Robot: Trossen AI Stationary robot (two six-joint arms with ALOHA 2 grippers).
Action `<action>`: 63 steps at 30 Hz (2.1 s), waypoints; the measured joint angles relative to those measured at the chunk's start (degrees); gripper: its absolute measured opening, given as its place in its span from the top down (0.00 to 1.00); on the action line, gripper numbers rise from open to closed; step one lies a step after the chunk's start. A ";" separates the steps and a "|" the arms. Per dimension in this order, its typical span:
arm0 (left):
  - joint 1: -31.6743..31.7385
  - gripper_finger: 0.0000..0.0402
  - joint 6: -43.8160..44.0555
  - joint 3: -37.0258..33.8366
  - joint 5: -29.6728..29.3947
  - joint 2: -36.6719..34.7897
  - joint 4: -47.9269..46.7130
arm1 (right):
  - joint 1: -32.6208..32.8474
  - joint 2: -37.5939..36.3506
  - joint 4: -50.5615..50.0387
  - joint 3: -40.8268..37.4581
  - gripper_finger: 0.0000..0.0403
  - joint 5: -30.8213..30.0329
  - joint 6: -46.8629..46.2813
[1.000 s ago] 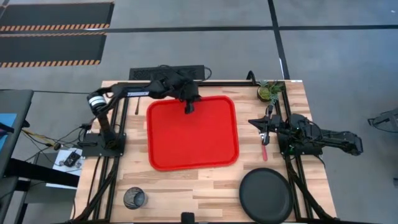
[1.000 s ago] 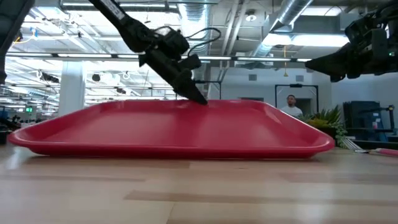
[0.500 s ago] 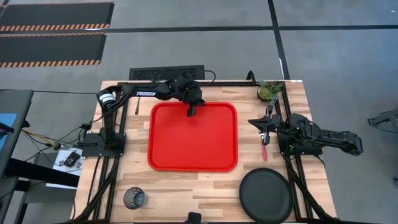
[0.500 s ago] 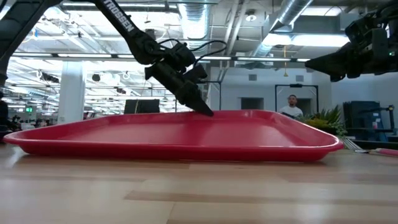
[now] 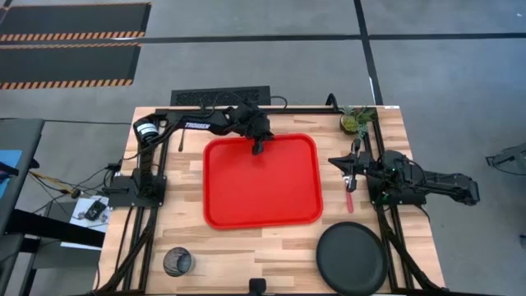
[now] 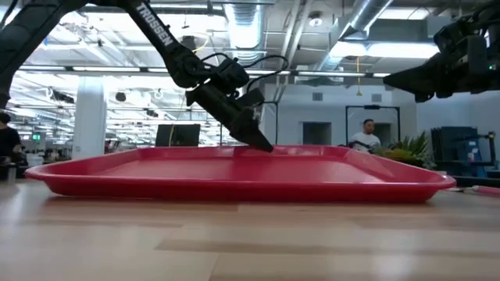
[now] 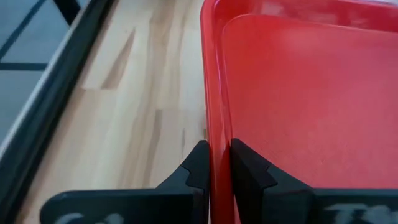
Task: Pick and place plate/cup/fork/spoon on tray
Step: Move the red serving tray to the center of the table
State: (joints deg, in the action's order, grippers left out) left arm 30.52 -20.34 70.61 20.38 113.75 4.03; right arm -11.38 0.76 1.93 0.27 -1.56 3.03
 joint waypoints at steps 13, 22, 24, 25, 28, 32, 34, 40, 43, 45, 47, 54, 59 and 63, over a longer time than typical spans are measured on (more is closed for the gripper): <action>3.28 0.94 -4.13 0.11 0.15 -1.61 -9.57 | 0.00 0.02 -0.07 -0.01 0.96 0.04 0.00; 5.47 0.94 -10.57 0.09 0.98 -1.22 -16.92 | 0.00 0.02 -0.07 -0.02 0.96 0.04 -0.02; 5.49 0.94 -10.59 0.11 0.71 -0.60 -16.65 | 0.00 0.02 -0.05 -0.01 0.96 0.06 0.00; 5.49 0.94 -10.53 0.09 0.42 -0.47 -17.07 | 0.00 0.02 -0.04 -0.02 0.96 0.04 0.00; 5.12 0.94 -10.41 0.11 0.27 0.51 -16.46 | 0.02 0.02 -0.02 0.00 0.96 0.07 0.00; 4.40 0.94 -9.59 0.03 0.20 1.34 -16.08 | 0.00 0.02 -0.04 -0.02 0.96 0.04 0.00; 4.31 0.94 -8.78 0.06 0.58 1.62 -15.43 | 0.00 0.02 -0.01 -0.01 0.96 0.02 -0.02; 4.14 0.94 -7.41 0.11 1.03 2.54 -13.77 | 0.02 0.02 0.02 -0.02 0.96 0.03 -0.01; 4.20 0.94 -7.21 0.11 1.03 2.58 -13.69 | 0.01 0.02 0.02 -0.01 0.96 0.02 0.00; 4.25 0.94 -7.17 0.11 1.22 2.58 -13.70 | 0.00 0.02 0.02 0.00 0.96 0.04 -0.02; 4.35 0.94 -7.19 0.11 1.59 2.58 -13.70 | 0.00 0.02 0.02 0.00 0.96 0.02 0.00; 4.46 0.94 -8.77 0.74 1.94 2.58 -16.15 | 0.01 0.02 0.02 -0.02 0.96 0.04 0.00; 4.46 0.94 -10.17 3.79 1.26 2.62 -22.04 | 0.01 0.02 0.02 -0.01 0.96 0.04 0.00; 4.46 0.94 -11.94 5.98 -0.21 2.62 -26.34 | 0.00 0.02 0.02 -0.02 0.96 0.04 0.00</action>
State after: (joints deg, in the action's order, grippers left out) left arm 34.98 -32.28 76.59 20.18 116.38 -22.31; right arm -11.38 0.78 1.96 0.25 -1.52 3.03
